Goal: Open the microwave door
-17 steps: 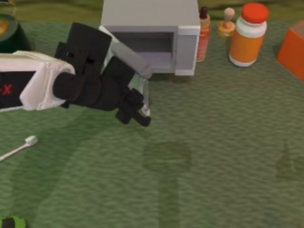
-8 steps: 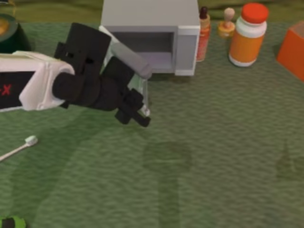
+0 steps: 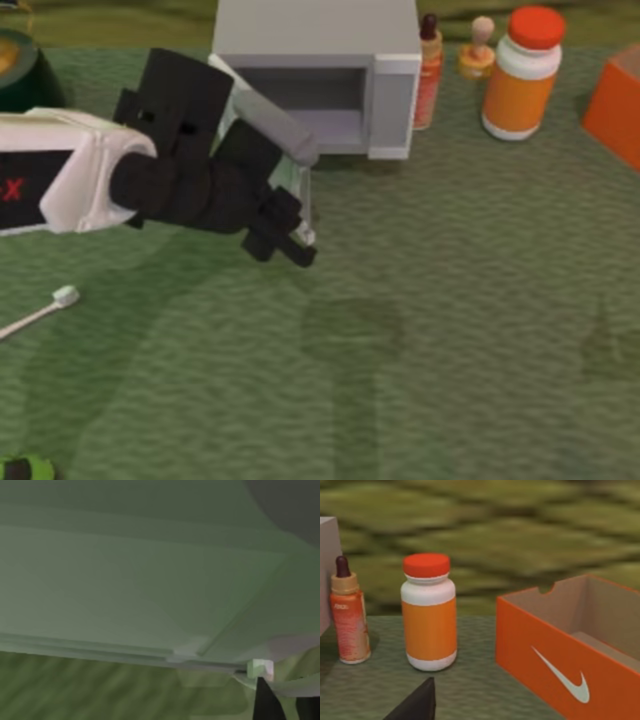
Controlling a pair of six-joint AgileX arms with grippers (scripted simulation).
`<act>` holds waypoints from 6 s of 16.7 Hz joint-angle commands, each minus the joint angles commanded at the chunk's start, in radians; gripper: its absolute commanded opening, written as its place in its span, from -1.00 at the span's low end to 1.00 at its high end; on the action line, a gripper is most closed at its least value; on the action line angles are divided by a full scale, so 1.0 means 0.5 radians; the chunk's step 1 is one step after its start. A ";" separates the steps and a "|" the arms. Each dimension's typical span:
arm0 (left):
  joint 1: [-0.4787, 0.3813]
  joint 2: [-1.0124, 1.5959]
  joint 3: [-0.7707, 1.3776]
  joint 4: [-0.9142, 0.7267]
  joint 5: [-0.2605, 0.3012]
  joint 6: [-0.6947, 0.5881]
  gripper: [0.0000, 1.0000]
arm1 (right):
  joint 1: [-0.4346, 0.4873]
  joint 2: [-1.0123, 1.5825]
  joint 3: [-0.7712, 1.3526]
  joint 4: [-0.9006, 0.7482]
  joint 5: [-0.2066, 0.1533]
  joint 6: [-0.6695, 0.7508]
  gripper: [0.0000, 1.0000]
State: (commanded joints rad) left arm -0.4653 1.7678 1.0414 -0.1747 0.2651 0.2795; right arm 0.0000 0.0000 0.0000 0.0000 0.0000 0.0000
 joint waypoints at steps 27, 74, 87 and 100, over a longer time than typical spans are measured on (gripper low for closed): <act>0.060 -0.021 -0.019 -0.042 0.102 0.137 -1.00 | 0.000 0.000 0.000 0.000 0.000 0.000 1.00; 0.114 -0.035 -0.036 -0.102 0.219 0.279 -1.00 | 0.000 0.000 0.000 0.000 0.000 0.000 1.00; 0.191 -0.042 -0.024 -0.168 0.307 0.441 -1.00 | 0.000 0.000 0.000 0.000 0.000 0.000 1.00; 0.191 -0.042 -0.024 -0.168 0.307 0.441 -1.00 | 0.000 0.000 0.000 0.000 0.000 0.000 1.00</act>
State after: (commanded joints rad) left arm -0.3699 1.7467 1.0291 -0.2586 0.4187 0.4998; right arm 0.0000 0.0000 0.0000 0.0000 0.0000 0.0000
